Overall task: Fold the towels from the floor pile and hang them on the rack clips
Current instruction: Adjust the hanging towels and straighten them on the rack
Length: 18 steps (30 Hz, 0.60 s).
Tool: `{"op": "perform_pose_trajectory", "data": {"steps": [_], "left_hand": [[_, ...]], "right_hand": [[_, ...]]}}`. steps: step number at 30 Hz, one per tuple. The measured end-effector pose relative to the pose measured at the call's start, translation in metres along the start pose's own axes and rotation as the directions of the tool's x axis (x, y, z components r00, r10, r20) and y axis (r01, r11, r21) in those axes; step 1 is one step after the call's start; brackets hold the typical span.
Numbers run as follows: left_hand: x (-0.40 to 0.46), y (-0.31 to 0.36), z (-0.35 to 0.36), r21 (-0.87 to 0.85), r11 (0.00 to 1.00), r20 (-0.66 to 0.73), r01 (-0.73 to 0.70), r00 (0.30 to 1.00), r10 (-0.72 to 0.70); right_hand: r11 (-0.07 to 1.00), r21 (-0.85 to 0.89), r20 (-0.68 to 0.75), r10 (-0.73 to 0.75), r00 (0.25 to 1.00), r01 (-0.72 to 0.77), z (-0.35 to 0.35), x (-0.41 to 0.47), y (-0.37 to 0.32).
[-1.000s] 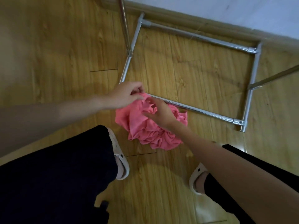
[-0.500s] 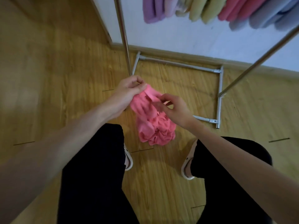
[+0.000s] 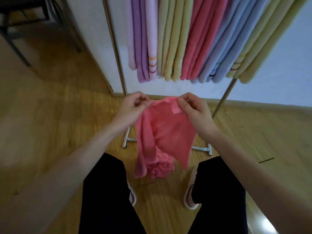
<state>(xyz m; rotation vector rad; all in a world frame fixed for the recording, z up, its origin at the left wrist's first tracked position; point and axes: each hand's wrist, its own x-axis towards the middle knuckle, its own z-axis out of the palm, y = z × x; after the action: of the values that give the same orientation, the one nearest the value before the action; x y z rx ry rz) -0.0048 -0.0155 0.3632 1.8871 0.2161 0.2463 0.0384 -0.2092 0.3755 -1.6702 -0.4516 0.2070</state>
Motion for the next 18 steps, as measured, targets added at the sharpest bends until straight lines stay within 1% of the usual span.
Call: {"op": "perform_pose_trajectory", "data": {"steps": [5,6,8,10,13,14,16,18], "left_hand": [[-0.014,0.014,-0.004,0.073,0.996,0.072,-0.057,0.996,0.051],[-0.017,0.016,-0.004,0.089,0.994,0.082,-0.070,0.995,0.063],[-0.025,0.021,-0.005,0.071,0.992,0.091,-0.105,0.991,0.099],[-0.035,0.030,-0.005,0.051,0.982,0.094,-0.181,0.980,0.175],[-0.046,0.042,-0.006,0.104,0.925,0.091,-0.366,0.929,0.358],[-0.047,0.044,-0.006,0.119,0.905,0.089,-0.408,0.912,0.399],[-0.050,0.047,-0.006,0.133,0.886,0.084,-0.443,0.896,0.435],[-0.051,0.049,-0.006,0.146,0.876,0.074,-0.460,0.888,0.454]], "right_hand": [[0.988,0.146,-0.075,0.067,0.995,-0.056,0.008,-0.005,-0.029],[0.985,0.160,-0.074,0.077,0.994,-0.064,0.009,-0.005,-0.033],[0.990,0.129,-0.070,0.072,0.995,-0.062,0.011,-0.006,-0.037],[0.995,0.077,-0.042,0.061,0.997,-0.058,0.014,-0.007,-0.042],[0.990,0.105,0.052,0.084,0.995,-0.089,0.021,-0.010,-0.043],[0.989,0.107,0.074,0.094,0.993,-0.101,0.023,-0.011,-0.045],[0.988,0.100,0.101,0.110,0.989,-0.120,0.026,-0.012,-0.046],[0.988,0.088,0.096,0.115,0.989,-0.123,0.029,-0.013,-0.046]]}}
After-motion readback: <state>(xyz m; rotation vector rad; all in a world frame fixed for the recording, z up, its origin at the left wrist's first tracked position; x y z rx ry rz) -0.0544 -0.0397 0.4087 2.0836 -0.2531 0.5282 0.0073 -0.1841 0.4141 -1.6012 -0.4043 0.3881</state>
